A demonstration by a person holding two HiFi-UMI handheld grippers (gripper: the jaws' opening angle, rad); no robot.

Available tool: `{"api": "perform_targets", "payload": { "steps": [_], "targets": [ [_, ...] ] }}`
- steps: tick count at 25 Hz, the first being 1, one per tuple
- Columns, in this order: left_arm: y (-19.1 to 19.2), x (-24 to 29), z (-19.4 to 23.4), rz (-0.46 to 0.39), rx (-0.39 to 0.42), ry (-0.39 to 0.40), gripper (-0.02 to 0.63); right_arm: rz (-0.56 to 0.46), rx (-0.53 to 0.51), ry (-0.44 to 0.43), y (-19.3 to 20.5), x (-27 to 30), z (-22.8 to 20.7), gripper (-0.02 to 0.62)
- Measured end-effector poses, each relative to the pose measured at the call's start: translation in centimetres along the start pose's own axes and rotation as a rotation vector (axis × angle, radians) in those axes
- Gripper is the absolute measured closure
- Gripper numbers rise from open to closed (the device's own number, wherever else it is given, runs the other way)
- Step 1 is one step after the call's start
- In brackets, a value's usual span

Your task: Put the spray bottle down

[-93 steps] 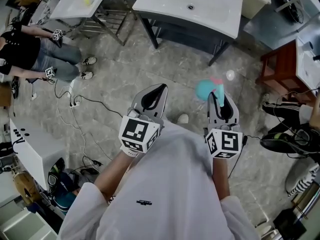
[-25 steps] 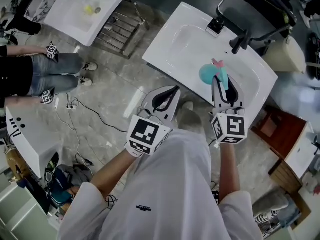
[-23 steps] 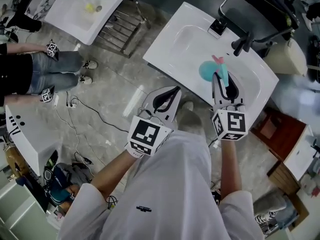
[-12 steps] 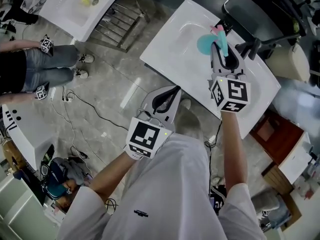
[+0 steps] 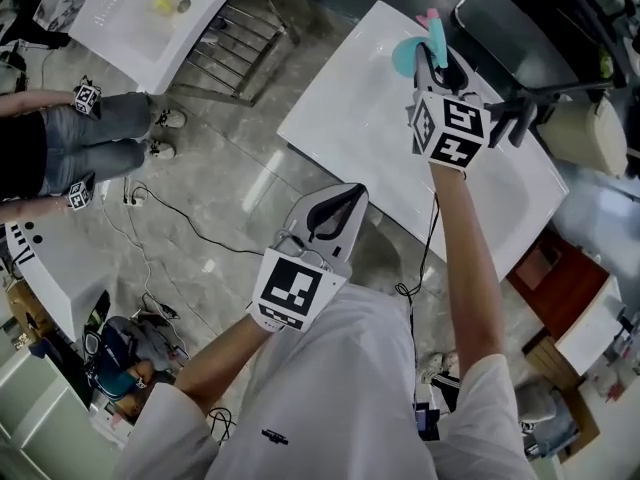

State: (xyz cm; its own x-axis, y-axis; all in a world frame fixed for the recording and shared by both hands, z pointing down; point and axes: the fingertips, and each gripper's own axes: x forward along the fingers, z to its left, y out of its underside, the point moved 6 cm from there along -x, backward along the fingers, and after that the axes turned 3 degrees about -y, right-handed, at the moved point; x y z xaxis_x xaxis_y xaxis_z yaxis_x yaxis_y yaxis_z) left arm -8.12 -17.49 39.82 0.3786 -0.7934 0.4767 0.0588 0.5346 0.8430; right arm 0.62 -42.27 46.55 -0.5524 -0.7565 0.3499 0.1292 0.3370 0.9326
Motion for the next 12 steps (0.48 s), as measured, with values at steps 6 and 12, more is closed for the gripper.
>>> {"api": "perform_targets", "payload": {
  "steps": [6, 12],
  "targets": [
    [-0.2, 1.4, 1.4, 0.017, -0.008, 0.01, 0.603, 0.027, -0.029, 0.032, 1.4, 4.4, -0.7, 0.469],
    [-0.1, 2.3, 2.4, 0.031, -0.009, 0.015, 0.603, 0.03, -0.025, 0.061, 2.1, 6.8, -0.4, 0.469]
  ]
}}
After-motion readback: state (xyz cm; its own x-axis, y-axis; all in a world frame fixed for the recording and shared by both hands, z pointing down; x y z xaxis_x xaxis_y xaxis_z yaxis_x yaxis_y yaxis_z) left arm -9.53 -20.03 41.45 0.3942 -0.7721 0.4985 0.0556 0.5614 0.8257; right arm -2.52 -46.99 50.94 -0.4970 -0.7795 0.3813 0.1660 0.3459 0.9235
